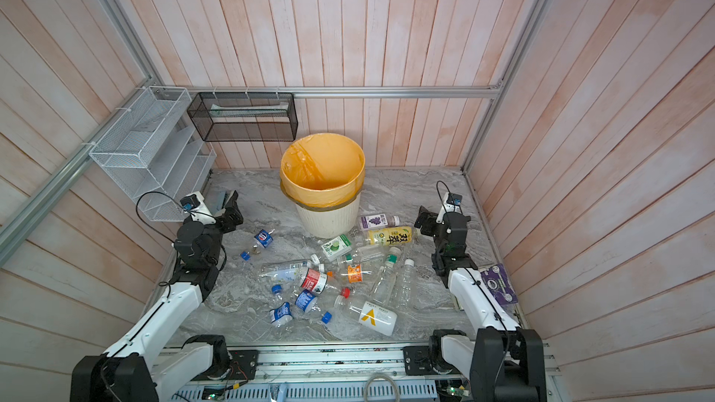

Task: Throw the plastic bottles in the bin
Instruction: 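Raise both arms from rest and move grippers over the bottles, then grasp the clear water bottle with white cap using the right gripper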

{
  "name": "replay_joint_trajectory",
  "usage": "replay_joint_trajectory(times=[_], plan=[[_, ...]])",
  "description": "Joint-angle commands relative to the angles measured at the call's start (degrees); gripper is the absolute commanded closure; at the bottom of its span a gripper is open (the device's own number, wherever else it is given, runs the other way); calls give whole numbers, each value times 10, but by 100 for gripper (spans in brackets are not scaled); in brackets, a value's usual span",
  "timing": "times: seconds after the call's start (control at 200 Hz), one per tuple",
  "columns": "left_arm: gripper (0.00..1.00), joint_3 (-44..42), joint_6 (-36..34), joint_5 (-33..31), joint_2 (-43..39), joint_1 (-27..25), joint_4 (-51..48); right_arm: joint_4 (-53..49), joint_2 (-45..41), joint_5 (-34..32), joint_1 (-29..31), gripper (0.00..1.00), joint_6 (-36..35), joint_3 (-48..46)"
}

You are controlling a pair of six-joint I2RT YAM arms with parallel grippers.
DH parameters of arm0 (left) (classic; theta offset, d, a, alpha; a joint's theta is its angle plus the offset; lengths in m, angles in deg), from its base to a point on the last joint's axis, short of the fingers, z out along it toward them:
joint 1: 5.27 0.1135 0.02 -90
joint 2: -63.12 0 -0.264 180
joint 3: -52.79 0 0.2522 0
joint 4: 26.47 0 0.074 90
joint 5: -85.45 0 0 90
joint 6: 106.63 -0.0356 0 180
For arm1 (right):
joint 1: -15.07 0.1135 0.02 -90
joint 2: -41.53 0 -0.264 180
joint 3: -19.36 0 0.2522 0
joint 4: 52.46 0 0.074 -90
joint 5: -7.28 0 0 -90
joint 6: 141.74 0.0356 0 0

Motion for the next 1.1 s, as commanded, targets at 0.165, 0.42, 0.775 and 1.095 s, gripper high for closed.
replay_joint_trajectory(times=[0.165,0.42,0.775,1.095], plan=[[0,35,36,-31,-17,-42,-160,-268,-109,78,57,13,114,-35],[0,56,48,-37,-11,-44,-185,-385,-149,43,121,19,181,-61],[0,49,59,-31,-21,-45,-197,-418,-127,-32,197,26,262,-83],[0,46,61,-34,-21,-45,-200,-411,-108,-36,212,31,284,-100]])
